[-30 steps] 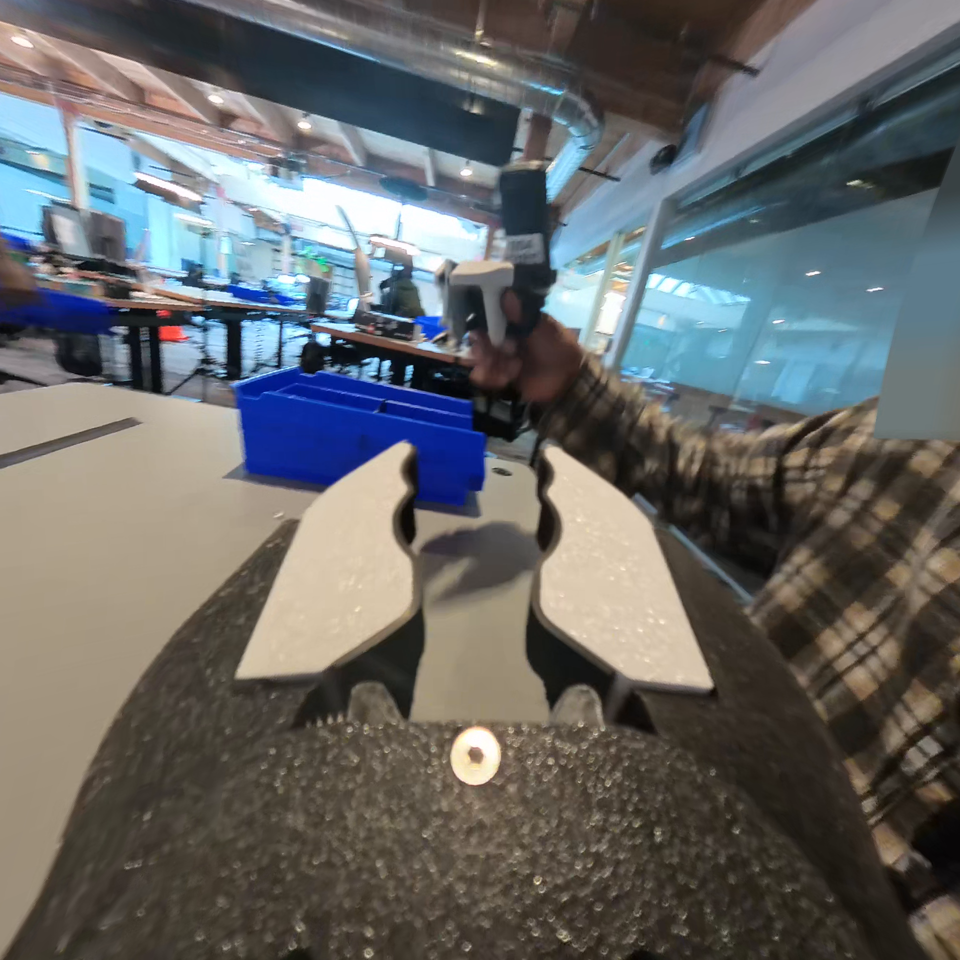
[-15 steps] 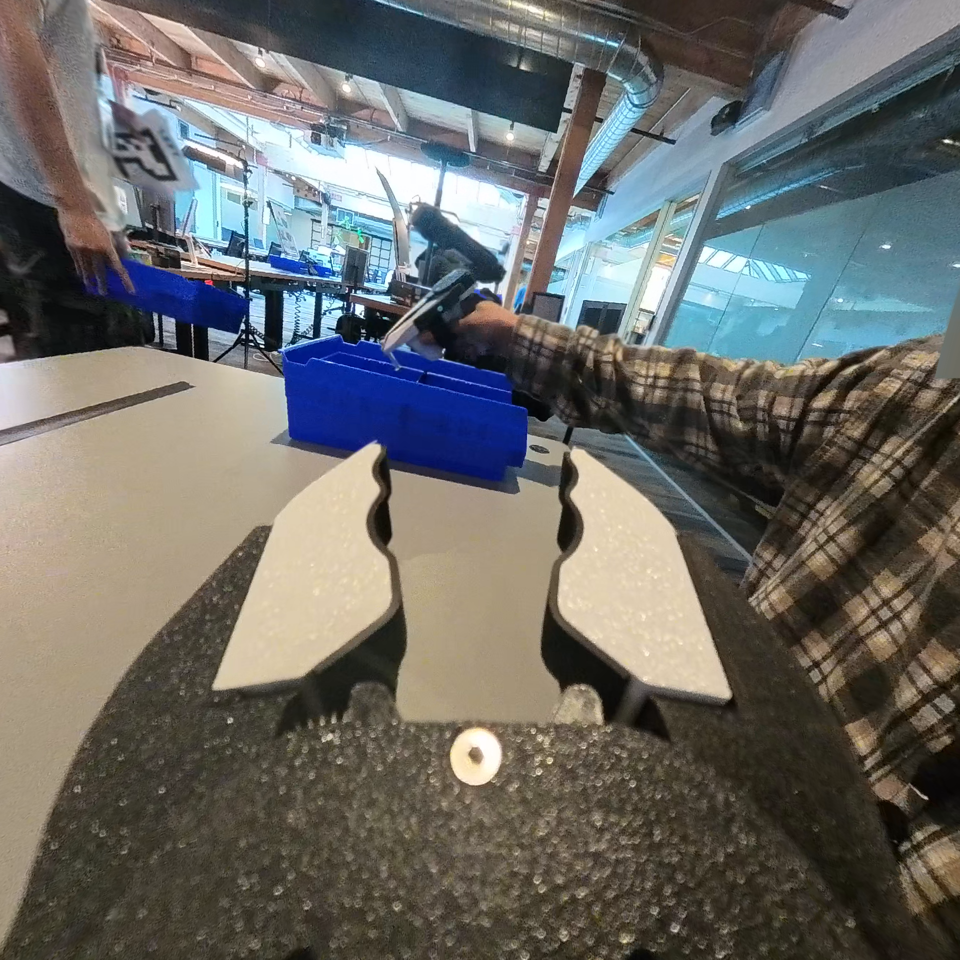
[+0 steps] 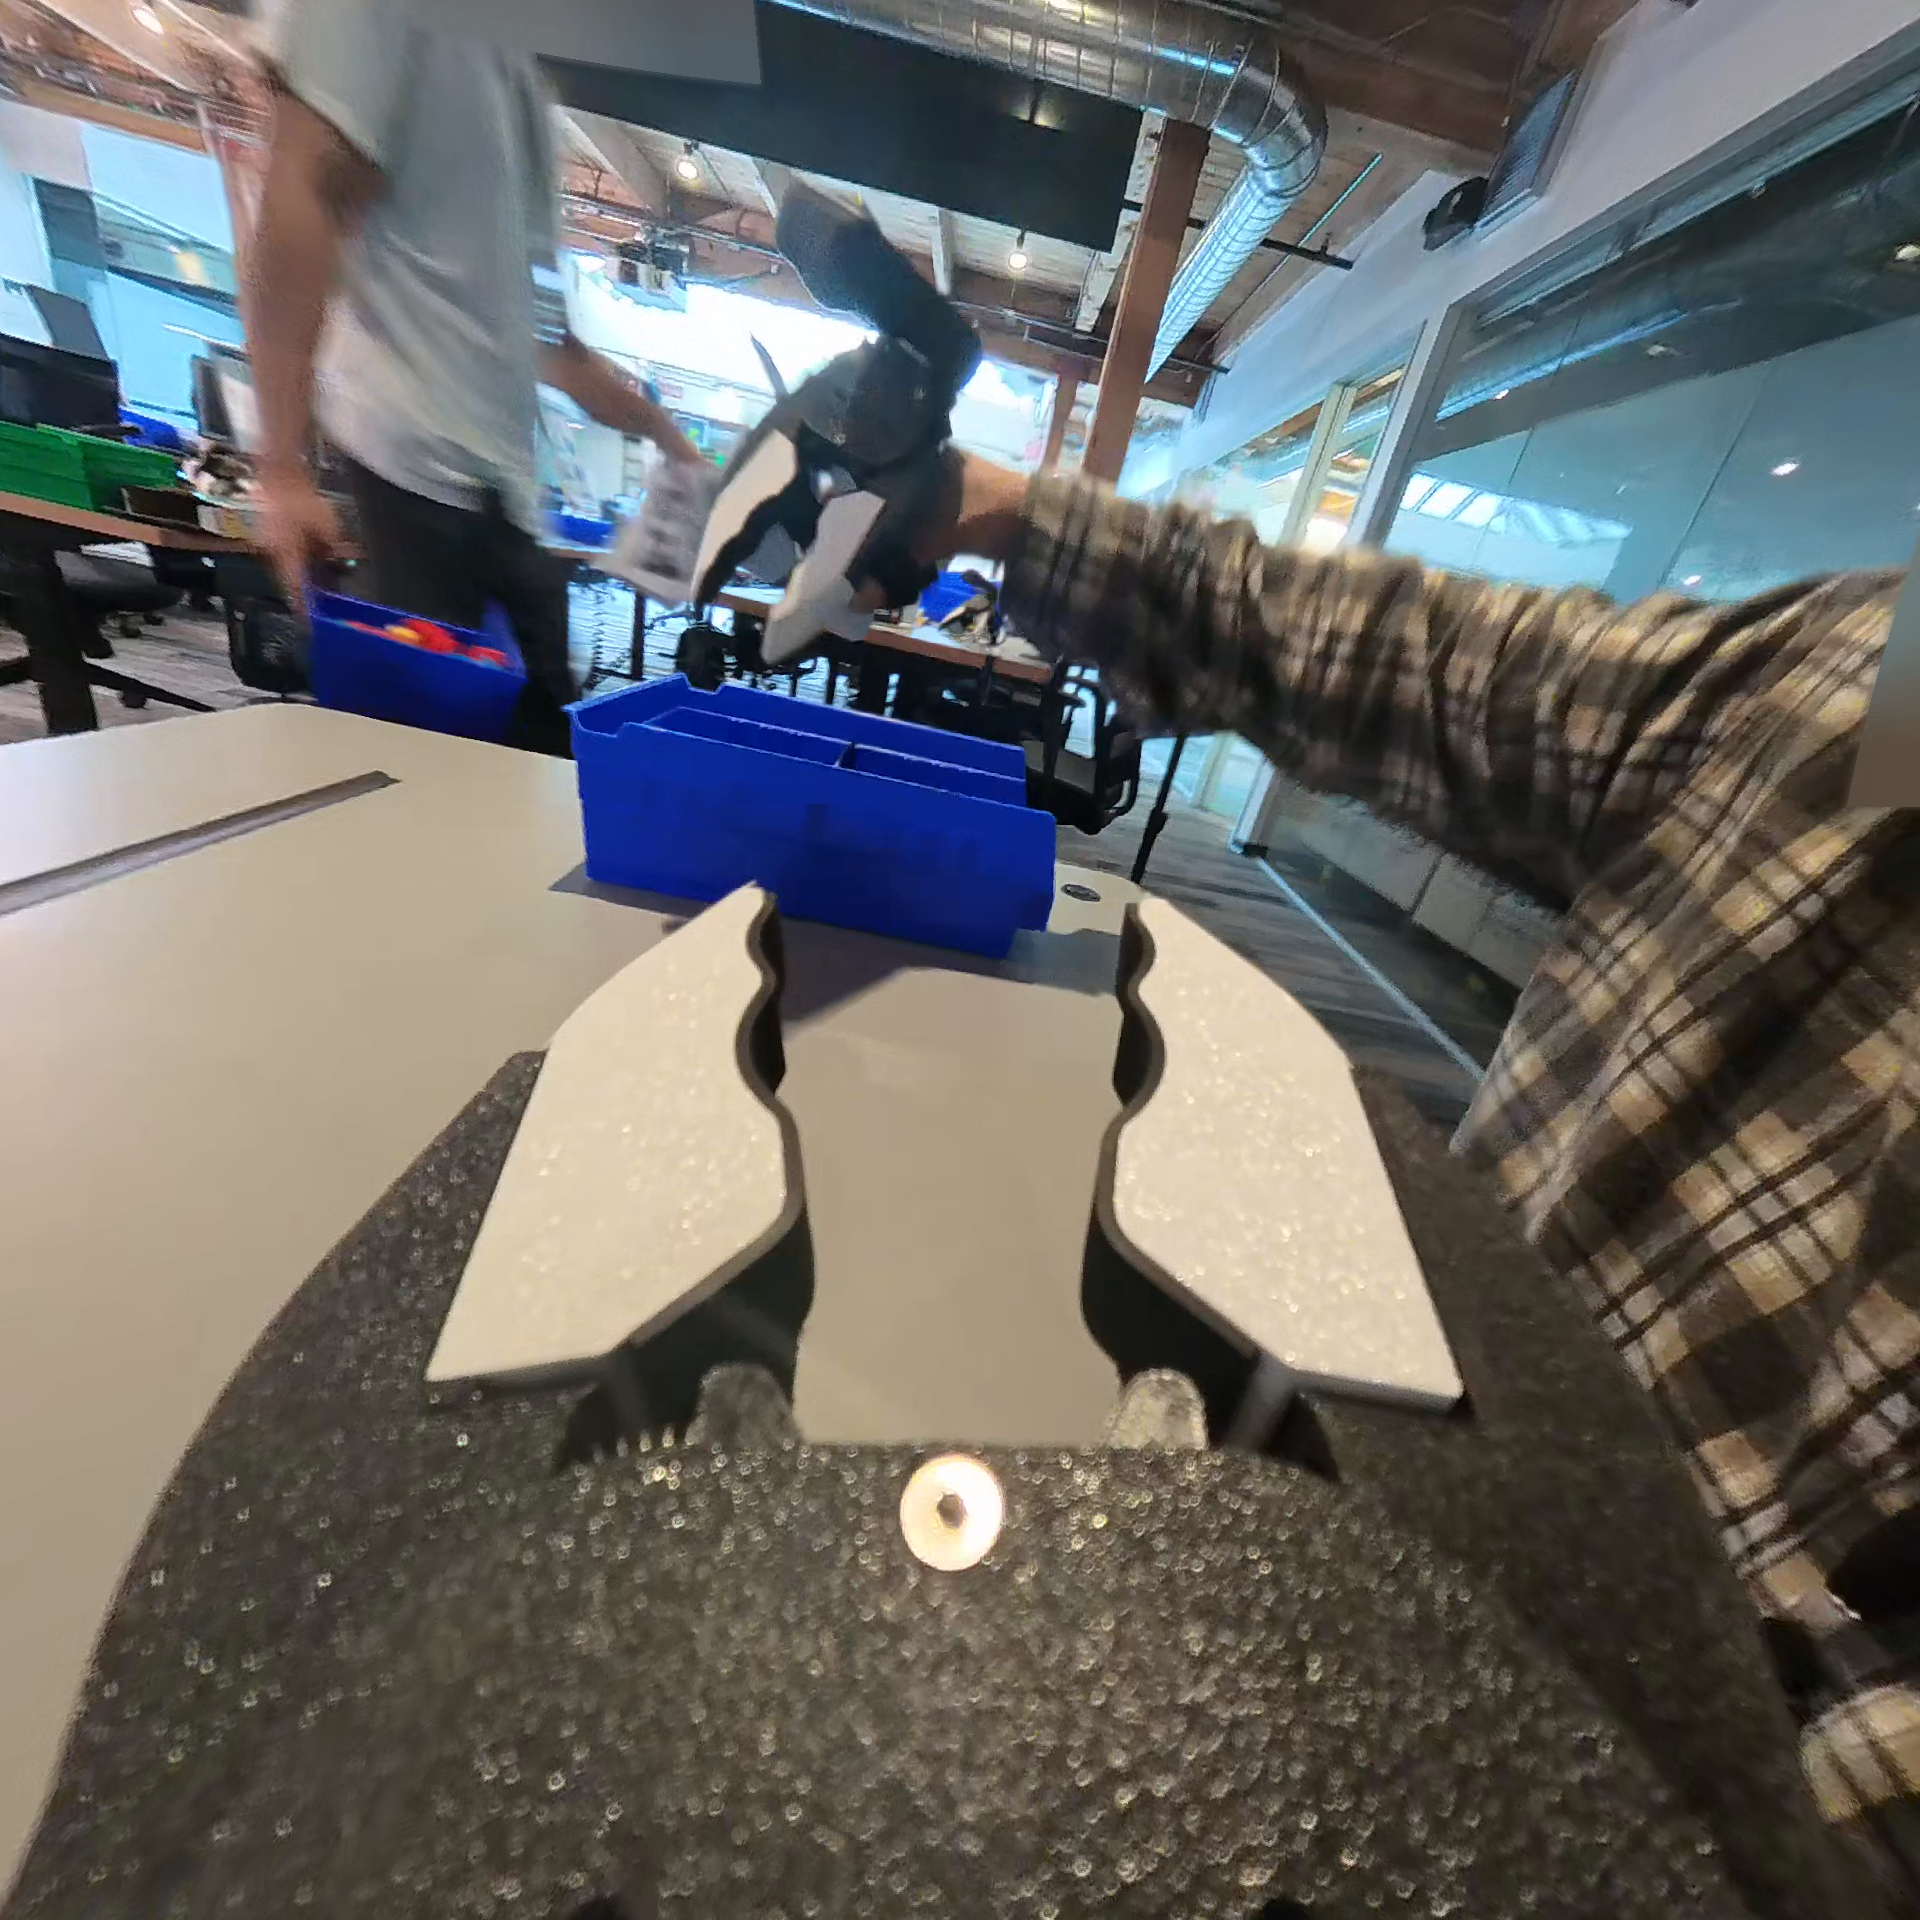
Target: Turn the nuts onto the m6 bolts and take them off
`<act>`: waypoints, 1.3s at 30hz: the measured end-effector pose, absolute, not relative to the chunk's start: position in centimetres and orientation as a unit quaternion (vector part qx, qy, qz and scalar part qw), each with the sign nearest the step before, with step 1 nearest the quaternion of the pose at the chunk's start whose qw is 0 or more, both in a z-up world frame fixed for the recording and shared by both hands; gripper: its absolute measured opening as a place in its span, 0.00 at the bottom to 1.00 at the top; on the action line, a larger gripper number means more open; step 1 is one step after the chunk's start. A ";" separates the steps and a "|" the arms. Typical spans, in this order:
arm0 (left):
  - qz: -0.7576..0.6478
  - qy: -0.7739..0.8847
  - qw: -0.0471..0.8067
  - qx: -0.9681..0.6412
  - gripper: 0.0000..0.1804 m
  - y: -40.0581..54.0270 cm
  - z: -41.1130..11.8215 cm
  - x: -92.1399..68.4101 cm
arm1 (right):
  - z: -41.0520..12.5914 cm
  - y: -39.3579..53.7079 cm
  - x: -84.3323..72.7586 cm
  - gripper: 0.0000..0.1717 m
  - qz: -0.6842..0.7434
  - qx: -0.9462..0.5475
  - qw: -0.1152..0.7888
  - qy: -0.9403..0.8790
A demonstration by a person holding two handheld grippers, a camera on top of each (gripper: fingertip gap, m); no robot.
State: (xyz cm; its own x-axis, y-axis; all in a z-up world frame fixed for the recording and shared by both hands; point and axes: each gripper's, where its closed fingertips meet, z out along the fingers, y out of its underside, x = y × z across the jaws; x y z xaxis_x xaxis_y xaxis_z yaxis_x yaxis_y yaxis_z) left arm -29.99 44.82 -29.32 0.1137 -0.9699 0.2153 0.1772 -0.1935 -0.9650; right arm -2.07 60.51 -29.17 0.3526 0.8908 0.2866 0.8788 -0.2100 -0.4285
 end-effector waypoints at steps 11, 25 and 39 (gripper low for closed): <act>-0.528 0.378 0.529 -0.546 0.33 45.2 -29.3 -30.4 | -39.4 57.8 -9.7 0.22 -0.057 -0.640 0.006 -0.766; -0.535 0.371 0.531 -0.543 0.32 45.3 -28.8 -30.8 | -45.1 59.8 -8.1 0.15 -0.093 -0.637 -0.070 -0.762; -0.543 0.367 0.529 -0.538 0.32 45.0 -28.4 -30.7 | -32.4 60.4 -4.0 0.06 -0.090 -0.769 0.093 -0.626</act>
State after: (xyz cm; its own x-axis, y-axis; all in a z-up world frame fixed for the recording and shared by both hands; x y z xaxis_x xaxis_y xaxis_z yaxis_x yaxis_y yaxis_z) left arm -30.72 45.03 -28.36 0.1406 -0.9704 0.1963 0.1800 -0.1699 -0.9689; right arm -4.05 60.39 -32.44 0.2010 0.9456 0.2556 0.9793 -0.1999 -0.0304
